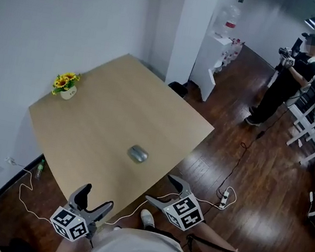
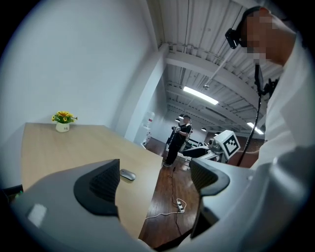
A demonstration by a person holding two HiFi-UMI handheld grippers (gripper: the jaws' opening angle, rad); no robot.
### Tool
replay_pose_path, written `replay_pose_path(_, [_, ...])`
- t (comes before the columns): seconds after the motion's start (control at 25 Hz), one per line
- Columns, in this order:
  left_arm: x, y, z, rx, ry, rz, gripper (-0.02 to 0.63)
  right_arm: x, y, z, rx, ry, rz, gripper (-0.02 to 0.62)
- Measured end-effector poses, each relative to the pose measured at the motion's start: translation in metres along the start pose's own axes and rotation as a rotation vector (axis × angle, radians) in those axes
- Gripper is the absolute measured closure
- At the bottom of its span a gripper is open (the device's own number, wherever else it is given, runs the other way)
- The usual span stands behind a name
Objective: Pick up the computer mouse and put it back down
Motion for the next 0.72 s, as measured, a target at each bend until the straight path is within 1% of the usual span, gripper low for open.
replay_pose_path(0.28, [0.002, 0.004, 0.010, 0.077, 0.025, -0.016, 0.178, 0.007, -0.026, -0.023, 0.039, 0.026, 0.035, 0.160])
replay_pose_path(0.48, [0.004, 0.000, 0.016, 0.096, 0.039, -0.022, 0.178, 0.007, -0.032, -0.033, 0.044, 0.024, 0.047, 0.161])
replay_pose_path(0.72, [0.004, -0.009, 0.019, 0.101, 0.042, -0.026, 0.178, 0.007, -0.034, -0.040, 0.050, 0.022, 0.041, 0.161])
Point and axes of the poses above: the fingertips, and each gripper's own axes: y forward along the fingers, z to its right, x out of its underside, the point moved 6 cm from there along -y, backward along the fingers, and after that the axes turned 9 degrees about y, right-handed, at the moved point
